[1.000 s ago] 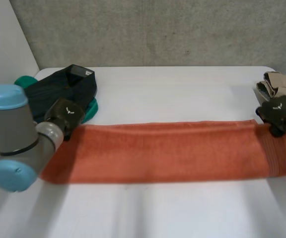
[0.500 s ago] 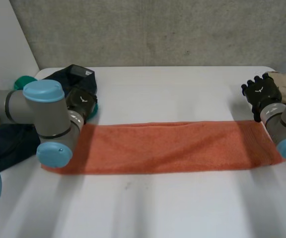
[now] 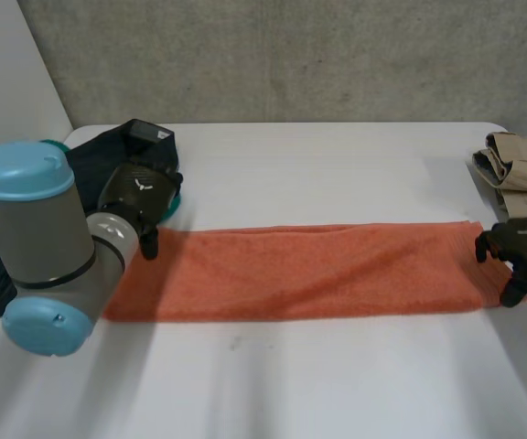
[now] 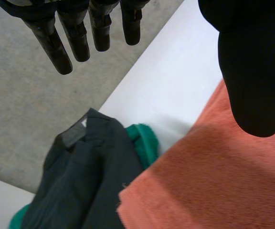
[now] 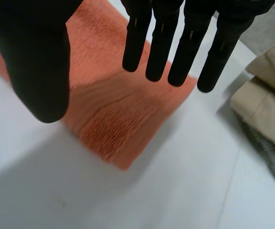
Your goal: Fold the laundry.
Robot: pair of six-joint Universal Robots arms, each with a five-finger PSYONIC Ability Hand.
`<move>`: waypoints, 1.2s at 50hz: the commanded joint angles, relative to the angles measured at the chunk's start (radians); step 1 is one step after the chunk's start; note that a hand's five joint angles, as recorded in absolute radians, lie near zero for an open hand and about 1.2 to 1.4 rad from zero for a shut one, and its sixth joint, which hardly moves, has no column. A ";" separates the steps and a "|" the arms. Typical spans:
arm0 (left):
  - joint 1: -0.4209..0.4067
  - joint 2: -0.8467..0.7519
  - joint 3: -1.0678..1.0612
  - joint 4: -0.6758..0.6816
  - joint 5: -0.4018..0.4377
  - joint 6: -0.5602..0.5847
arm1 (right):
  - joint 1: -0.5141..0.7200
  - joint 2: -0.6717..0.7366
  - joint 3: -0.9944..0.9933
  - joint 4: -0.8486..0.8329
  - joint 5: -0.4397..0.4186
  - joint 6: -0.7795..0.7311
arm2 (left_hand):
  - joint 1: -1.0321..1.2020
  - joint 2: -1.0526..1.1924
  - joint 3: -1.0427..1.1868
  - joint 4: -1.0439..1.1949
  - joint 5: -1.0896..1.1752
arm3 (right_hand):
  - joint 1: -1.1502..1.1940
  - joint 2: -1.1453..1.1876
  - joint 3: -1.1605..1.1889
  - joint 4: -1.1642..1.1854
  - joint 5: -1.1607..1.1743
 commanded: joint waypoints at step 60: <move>0.042 0.203 -0.163 0.044 0.025 -0.113 | 0.965 0.331 -0.175 -0.607 -0.036 -0.286 | -0.015 -0.034 -0.035 -0.028 -0.049 | 0.783 0.784 0.783 0.784 0.784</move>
